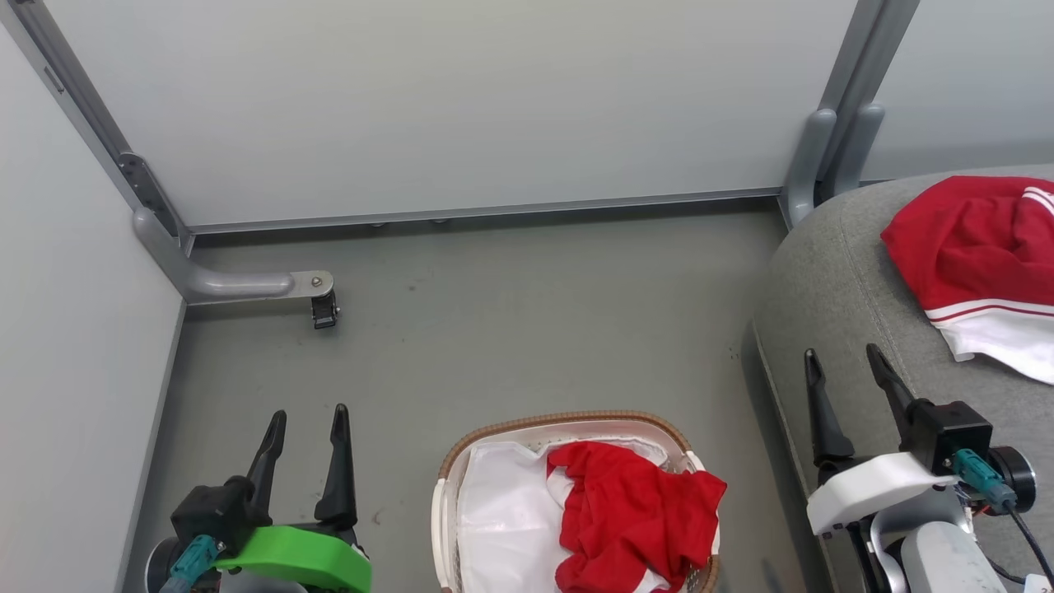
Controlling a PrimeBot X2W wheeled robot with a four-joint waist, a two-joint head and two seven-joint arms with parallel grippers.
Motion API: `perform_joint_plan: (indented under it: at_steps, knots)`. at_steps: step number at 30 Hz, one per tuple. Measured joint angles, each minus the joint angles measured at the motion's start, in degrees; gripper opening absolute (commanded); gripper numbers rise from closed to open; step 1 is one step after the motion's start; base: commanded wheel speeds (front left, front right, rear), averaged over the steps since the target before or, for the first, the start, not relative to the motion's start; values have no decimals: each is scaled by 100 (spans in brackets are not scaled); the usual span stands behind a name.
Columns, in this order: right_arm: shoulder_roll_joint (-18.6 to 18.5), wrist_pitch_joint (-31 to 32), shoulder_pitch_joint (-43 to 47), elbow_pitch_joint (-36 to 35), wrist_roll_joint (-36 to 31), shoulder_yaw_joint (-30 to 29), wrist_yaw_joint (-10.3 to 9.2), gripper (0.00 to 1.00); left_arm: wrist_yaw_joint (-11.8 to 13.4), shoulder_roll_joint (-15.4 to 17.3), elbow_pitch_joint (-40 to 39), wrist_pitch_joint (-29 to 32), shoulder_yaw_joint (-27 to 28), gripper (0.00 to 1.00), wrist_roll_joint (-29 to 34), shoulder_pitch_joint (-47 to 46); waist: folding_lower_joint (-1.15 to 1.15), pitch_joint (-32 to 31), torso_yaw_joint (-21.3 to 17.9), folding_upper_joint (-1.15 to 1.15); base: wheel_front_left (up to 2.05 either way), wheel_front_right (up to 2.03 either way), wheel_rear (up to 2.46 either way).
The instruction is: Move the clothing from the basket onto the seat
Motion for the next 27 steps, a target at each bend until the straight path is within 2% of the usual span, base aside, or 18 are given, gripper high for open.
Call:
perform_joint_plan:
  at_steps: [7,27]
  knots:
    - [3,0,2,19,-21,177,0,100,0,-2,11,0,-64,100,15,-1,0,-20,-21,0,0,0,0]
    - [3,0,33,52,-37,182,0,100,0,-2,82,0,-119,100,30,-1,0,-48,-11,0,0,0,0]
